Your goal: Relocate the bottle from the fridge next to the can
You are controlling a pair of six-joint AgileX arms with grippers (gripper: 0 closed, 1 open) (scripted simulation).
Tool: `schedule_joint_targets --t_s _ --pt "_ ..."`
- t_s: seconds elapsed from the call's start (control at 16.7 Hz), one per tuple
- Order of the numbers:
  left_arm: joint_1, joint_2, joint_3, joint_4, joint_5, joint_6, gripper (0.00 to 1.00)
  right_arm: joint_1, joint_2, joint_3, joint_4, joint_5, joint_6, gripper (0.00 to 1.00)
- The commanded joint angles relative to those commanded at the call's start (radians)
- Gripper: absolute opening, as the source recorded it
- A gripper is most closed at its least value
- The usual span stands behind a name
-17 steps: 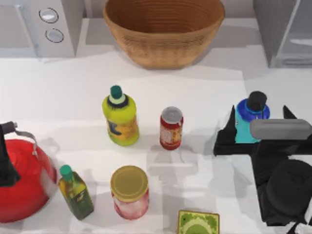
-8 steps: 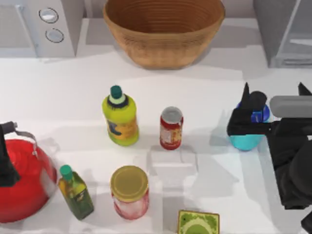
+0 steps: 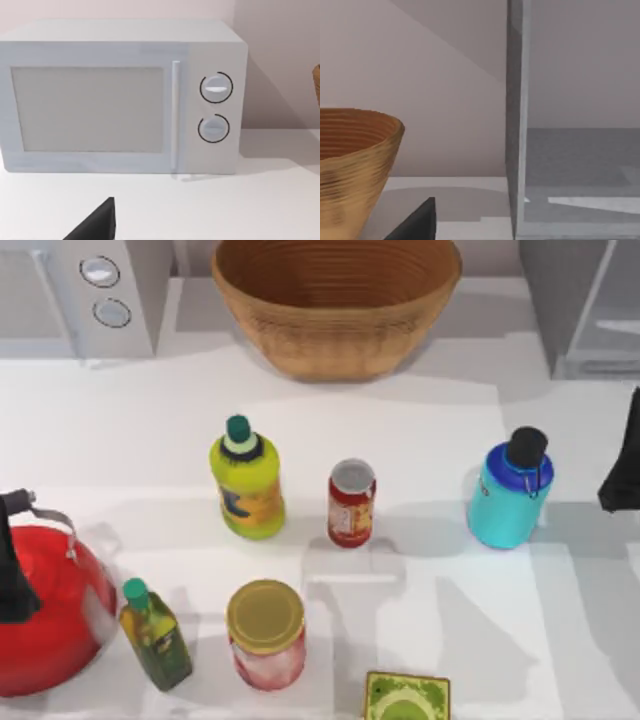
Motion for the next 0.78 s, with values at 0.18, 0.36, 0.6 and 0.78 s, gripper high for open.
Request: schedule_joint_targets --t_s 0.18,0.36,0.6,0.78 --pt "0.000 0.000 0.000 0.000 0.000 0.000 1.00 -0.120 -0.318 -0.059 -0.271 -0.115 -0.002 1.00" --pt "0.000 0.000 0.000 0.000 0.000 0.000 1.00 -0.229 -0.601 -0.108 -0.516 -0.223 -0.003 1.00" --pt "0.000 0.000 0.000 0.000 0.000 0.000 1.00 -0.339 -0.871 -0.147 -0.757 -0.335 -0.006 1.00" --pt "0.000 0.000 0.000 0.000 0.000 0.000 1.00 -0.383 -0.966 -0.158 -0.848 -0.381 -0.008 1.00"
